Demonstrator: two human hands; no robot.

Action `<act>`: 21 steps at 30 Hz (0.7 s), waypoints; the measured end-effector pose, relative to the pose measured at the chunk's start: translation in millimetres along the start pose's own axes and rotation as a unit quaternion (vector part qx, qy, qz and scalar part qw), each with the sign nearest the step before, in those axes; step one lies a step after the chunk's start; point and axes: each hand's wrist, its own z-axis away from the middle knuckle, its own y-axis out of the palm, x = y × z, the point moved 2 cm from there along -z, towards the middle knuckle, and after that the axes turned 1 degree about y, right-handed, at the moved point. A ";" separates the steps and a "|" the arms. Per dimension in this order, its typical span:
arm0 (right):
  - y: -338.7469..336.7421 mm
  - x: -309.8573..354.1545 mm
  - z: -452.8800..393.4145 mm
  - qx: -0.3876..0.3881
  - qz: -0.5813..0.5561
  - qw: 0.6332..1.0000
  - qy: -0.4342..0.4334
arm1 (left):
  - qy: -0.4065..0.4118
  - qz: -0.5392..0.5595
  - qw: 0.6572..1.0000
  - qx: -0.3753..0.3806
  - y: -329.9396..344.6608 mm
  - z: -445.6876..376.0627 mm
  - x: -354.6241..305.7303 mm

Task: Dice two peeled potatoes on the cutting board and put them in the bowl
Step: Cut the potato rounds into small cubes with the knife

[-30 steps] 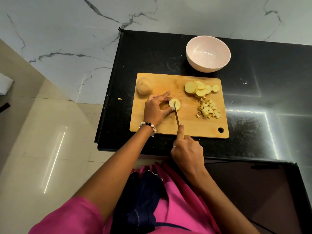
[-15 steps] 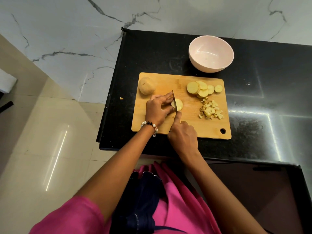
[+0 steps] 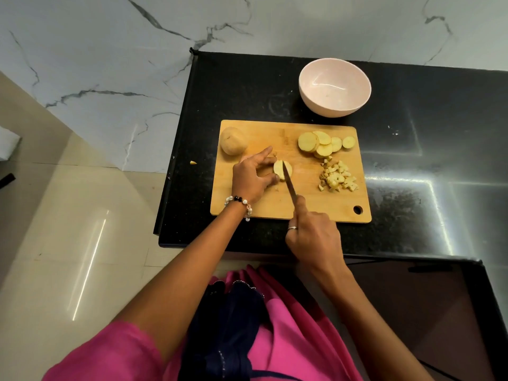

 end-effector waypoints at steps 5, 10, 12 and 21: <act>-16.2 -16.3 -11.6 -0.061 -0.063 0.996 0.035 | -0.043 -0.086 0.994 -0.057 11.3 10.6 -16.4; -11.7 -26.2 -14.8 -0.065 -0.070 0.994 0.049 | -0.076 -0.227 0.970 -0.036 32.0 9.9 -35.4; -8.0 -28.6 -13.7 -0.064 -0.068 0.994 0.055 | -0.074 -0.237 0.968 -0.031 34.5 5.6 -35.7; 5.6 -31.2 -14.2 -0.047 -0.002 0.998 0.039 | 0.073 -0.183 0.971 0.132 16.3 -13.4 -22.6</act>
